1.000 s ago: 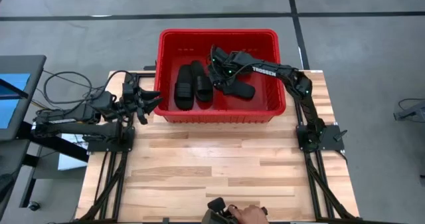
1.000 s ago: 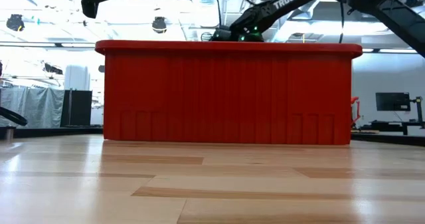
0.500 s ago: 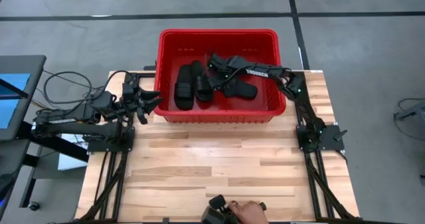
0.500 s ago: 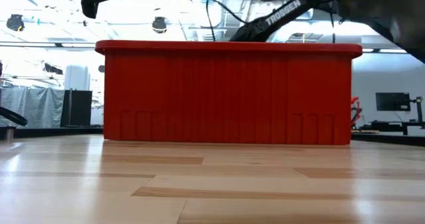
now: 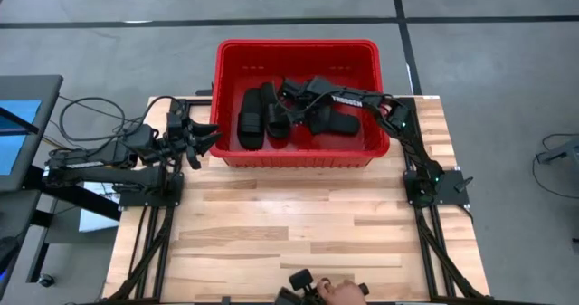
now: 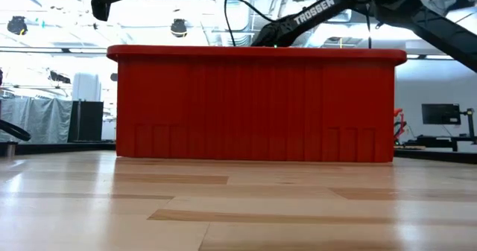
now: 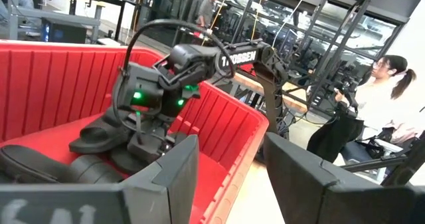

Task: Pick and place slides into bin
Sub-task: Adjust the slides in the red bin, then return to Home Position

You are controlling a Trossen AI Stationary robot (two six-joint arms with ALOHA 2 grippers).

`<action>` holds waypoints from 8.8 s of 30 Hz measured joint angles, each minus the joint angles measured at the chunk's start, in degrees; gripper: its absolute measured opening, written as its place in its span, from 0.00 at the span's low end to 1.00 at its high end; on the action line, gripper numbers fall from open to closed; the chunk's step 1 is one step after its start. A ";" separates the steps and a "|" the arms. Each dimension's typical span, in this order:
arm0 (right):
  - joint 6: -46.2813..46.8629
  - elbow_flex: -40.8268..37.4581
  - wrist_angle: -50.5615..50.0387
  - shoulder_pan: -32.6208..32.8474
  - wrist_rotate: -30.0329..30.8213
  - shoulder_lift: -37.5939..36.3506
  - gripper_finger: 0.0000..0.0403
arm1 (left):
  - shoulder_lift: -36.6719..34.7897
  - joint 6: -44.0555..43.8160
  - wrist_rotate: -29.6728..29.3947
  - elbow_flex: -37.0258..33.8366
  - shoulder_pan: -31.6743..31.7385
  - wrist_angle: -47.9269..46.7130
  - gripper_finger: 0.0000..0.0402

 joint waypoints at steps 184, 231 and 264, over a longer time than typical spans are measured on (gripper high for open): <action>62.57 -104.70 55.82 64.48 -16.42 -130.20 0.00 | -26.84 -1.86 19.32 -34.10 -16.85 7.65 0.40; 62.57 -104.70 55.80 64.48 -16.44 -130.20 0.00 | -26.84 -1.84 19.34 -34.07 -16.83 7.58 0.40; 62.57 -104.70 55.80 64.50 -16.42 -130.20 0.00 | -26.84 -1.83 19.37 -34.07 -16.83 7.58 0.40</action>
